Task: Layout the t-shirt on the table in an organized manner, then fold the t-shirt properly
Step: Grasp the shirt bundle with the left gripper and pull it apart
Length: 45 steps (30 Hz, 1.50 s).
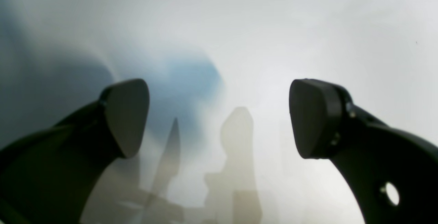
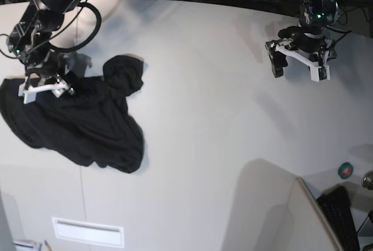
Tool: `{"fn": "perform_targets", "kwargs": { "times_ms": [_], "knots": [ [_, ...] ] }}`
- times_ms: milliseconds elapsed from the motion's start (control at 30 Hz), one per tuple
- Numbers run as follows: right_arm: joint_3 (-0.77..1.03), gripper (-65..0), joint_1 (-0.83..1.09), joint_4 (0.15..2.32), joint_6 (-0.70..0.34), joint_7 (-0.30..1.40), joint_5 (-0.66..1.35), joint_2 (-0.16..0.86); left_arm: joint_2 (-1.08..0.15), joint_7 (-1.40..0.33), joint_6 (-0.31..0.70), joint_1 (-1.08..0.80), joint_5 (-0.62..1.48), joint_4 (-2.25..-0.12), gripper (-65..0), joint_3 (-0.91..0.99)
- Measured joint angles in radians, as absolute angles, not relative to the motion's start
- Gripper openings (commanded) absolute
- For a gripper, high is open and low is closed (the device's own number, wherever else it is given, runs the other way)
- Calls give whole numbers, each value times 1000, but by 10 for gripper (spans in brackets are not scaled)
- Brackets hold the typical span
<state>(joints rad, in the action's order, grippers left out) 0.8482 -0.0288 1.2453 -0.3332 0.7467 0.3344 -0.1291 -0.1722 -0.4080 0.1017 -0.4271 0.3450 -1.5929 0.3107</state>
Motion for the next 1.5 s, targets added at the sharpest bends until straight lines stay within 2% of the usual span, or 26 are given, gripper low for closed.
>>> {"fn": "perform_targets", "kwargs": {
  "times_ms": [67,100,167,233,367,467,667,867,1033,1233,1267,1333,1433,1467,1500],
  "knots": [
    [846,-303,-43,1214,-340,751,339,-110,-177,-405,93,-420,344,-1593,-33,265],
    [846,-333,-47,1201,-340,750,340,-103,-181,-412,87,-411,341,-1592,-33,228],
    [847,-467,-49,1192,-341,740,338,-102,-174,-412,99,-373,345,-1585,-33,164],
    [847,-650,-38,1189,-344,752,336,-102,-168,-409,104,-320,345,-1572,-33,106],
    [847,-650,-28,1189,-394,786,337,-99,-143,-416,89,-174,343,-1497,-33,-47],
    [844,-650,-38,1189,-402,857,337,-81,-59,-413,94,-42,344,-1394,-33,-139],
    [840,-650,-16,1190,-409,865,351,-46,93,-413,93,181,354,-1067,-33,-264],
    [837,-650,12,1211,-410,861,352,-33,131,-408,91,374,620,-782,-33,-352],
    [736,-650,86,1293,-406,865,323,-20,150,-231,93,507,750,-624,-33,-597],
    [635,-650,200,1468,-401,891,306,-33,137,-62,94,530,901,-469,-41,-862],
    [620,-650,214,1504,-400,889,306,-33,131,-38,92,537,913,-458,-69,-907],
    [587,-650,244,1575,-399,883,313,-33,137,14,84,543,920,-431,-209,-978],
    [562,-650,290,1654,-402,884,311,-33,150,39,88,516,921,-416,-551,-1002],
    [563,-650,301,1671,-402,886,313,-31,152,38,91,508,922,-415,-637,-1000],
    [564,-650,310,1687,-401,894,310,-28,152,40,91,501,918,-408,-650,-982]
  ]
}}
